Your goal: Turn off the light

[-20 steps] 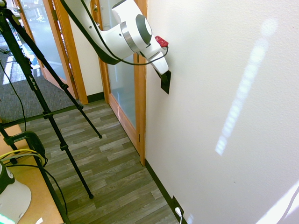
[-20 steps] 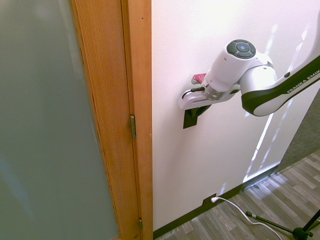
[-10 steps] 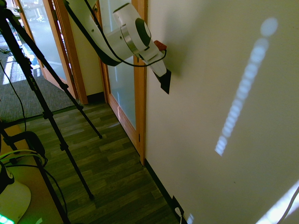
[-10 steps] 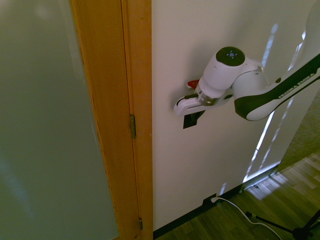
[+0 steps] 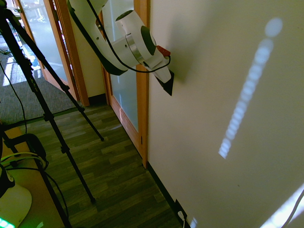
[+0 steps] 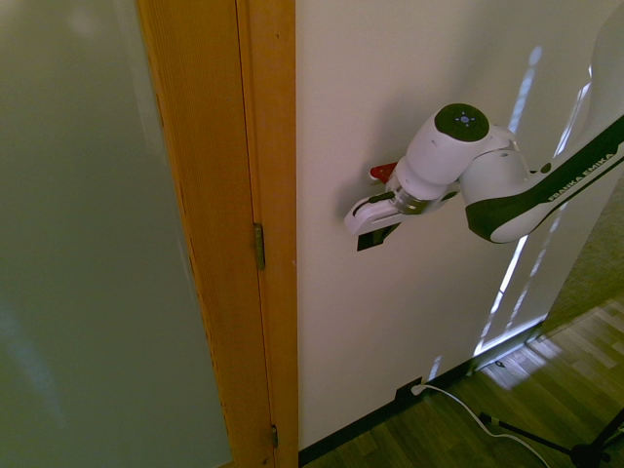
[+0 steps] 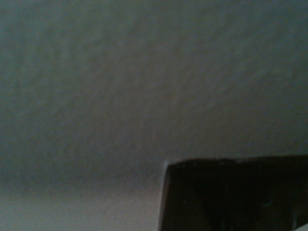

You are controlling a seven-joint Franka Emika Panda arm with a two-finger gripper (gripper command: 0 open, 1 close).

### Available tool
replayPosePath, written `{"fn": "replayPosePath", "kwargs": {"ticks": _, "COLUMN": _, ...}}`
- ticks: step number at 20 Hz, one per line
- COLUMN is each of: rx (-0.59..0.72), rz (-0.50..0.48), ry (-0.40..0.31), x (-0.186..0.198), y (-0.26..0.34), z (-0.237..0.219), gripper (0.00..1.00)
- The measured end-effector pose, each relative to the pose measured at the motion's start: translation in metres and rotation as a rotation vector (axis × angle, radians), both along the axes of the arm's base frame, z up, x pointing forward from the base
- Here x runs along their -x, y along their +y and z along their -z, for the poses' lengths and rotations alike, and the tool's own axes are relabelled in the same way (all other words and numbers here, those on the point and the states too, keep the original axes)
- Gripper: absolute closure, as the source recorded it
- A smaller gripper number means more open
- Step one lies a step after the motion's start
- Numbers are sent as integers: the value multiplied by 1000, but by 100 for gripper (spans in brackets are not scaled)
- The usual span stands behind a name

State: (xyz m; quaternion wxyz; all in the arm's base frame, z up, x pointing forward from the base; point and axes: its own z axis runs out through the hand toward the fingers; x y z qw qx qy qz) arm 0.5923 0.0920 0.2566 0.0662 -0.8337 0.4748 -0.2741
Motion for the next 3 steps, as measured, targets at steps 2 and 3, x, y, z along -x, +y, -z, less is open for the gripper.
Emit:
{"fn": "replayPosePath", "kwargs": {"ticks": 2, "rx": -13, "rz": -18, "ry": 2, "x": 19, "y": 5, "z": 15, "gripper": 0}}
{"fn": "replayPosePath", "kwargs": {"ticks": 3, "rx": -21, "rz": -35, "ry": 14, "x": 36, "y": 14, "z": 27, "gripper": 0}}
